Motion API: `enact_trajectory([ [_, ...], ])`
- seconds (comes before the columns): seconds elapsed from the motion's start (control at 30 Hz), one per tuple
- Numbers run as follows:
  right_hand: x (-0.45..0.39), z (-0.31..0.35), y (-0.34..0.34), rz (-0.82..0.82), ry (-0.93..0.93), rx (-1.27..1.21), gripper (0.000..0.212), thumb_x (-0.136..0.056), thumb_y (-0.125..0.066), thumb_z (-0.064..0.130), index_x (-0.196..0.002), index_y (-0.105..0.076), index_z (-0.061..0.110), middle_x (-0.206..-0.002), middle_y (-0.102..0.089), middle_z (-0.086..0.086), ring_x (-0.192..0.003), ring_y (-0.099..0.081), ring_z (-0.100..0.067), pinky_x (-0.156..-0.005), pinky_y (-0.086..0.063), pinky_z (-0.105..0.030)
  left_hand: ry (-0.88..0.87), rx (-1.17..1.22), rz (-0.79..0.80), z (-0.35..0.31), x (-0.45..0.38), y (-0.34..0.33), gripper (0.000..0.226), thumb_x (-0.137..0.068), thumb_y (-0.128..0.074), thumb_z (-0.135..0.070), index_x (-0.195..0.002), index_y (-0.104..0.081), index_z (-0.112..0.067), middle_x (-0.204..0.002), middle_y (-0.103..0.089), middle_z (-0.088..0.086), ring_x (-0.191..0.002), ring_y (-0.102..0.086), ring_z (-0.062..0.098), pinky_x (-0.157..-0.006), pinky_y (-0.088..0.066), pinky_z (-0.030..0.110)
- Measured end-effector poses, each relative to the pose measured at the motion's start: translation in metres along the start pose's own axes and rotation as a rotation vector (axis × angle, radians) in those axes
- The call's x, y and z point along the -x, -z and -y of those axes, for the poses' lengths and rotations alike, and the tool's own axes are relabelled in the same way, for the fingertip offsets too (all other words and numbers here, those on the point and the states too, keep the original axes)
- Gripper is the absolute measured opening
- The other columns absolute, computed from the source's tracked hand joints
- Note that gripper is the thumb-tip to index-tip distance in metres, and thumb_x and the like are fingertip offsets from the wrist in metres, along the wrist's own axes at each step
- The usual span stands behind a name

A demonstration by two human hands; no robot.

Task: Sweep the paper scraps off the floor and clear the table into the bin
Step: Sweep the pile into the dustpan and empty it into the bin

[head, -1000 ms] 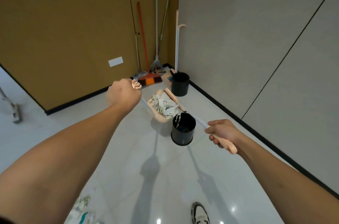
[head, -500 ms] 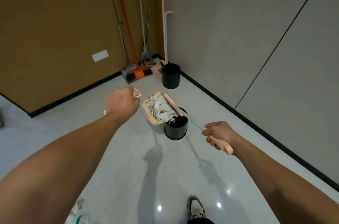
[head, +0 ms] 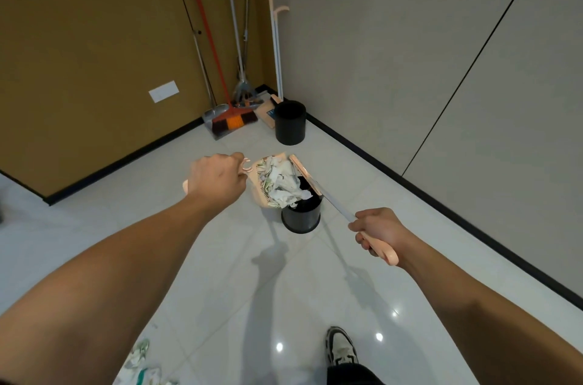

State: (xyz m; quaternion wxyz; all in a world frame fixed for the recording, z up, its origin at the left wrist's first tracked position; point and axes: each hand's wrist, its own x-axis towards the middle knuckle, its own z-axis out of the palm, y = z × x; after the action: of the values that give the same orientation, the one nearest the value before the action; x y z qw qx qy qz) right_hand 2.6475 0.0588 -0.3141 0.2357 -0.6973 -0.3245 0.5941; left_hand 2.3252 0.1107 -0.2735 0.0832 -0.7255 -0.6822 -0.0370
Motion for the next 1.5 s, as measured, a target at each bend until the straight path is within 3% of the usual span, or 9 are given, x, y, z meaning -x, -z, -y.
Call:
enact_trajectory([
  [0.07,-0.001,-0.001,0.002,0.000,0.003,-0.018,0.030,-0.084,-0.069,0.004,-0.112,-0.059,0.009,-0.067,-0.055,-0.015,-0.043,-0.046,-0.019,-0.042,-0.035,-0.023,-0.040,-0.017,0.013,-0.004,0.000,0.002,0.008,-0.090,-0.053,-0.035,-0.087,-0.056,-0.028,-0.059,-0.051,-0.007,-0.052,-0.050,0.015,-0.050,-0.045,0.026],
  [0.33,-0.002,-0.004,0.002,-0.019,0.002,-0.104,0.039,-0.087,-0.069,0.004,-0.123,-0.054,0.008,-0.068,-0.055,-0.015,-0.044,-0.046,-0.019,-0.042,-0.036,-0.024,-0.161,-0.048,0.041,-0.014,0.003,0.005,0.009,-0.092,-0.053,-0.032,-0.085,-0.048,-0.029,-0.058,-0.047,-0.010,-0.050,-0.042,0.011,-0.046,-0.027,0.023],
  [0.47,-0.002,-0.006,0.002,-0.008,-0.010,-0.135,0.039,-0.087,-0.069,0.004,-0.123,-0.054,0.008,-0.067,-0.055,-0.015,-0.044,-0.046,-0.019,-0.041,-0.035,-0.023,-0.213,-0.088,0.043,-0.017,0.003,0.006,0.006,-0.092,-0.053,-0.027,-0.092,-0.059,-0.026,-0.063,-0.054,-0.006,-0.055,-0.049,0.012,-0.048,-0.033,0.024],
  [1.03,-0.010,-0.006,0.007,-0.021,0.002,-0.128,0.031,-0.086,-0.068,0.004,-0.116,-0.060,0.008,-0.067,-0.051,-0.014,-0.044,-0.044,-0.019,-0.042,-0.033,-0.023,-0.335,-0.163,0.025,-0.026,0.000,0.004,0.013,-0.088,-0.057,-0.014,-0.095,-0.064,-0.022,-0.067,-0.059,-0.003,-0.060,-0.048,0.017,-0.060,-0.037,0.027],
  [1.5,-0.007,-0.011,0.007,-0.013,-0.008,-0.154,0.041,-0.085,-0.070,0.006,-0.123,-0.055,0.009,-0.063,-0.054,-0.013,-0.044,-0.044,-0.020,-0.041,-0.033,-0.022,-0.258,-0.145,0.020,-0.029,-0.002,0.011,0.011,-0.088,-0.059,-0.018,-0.097,-0.065,-0.023,-0.068,-0.060,-0.003,-0.063,-0.052,0.016,-0.062,-0.038,0.027],
])
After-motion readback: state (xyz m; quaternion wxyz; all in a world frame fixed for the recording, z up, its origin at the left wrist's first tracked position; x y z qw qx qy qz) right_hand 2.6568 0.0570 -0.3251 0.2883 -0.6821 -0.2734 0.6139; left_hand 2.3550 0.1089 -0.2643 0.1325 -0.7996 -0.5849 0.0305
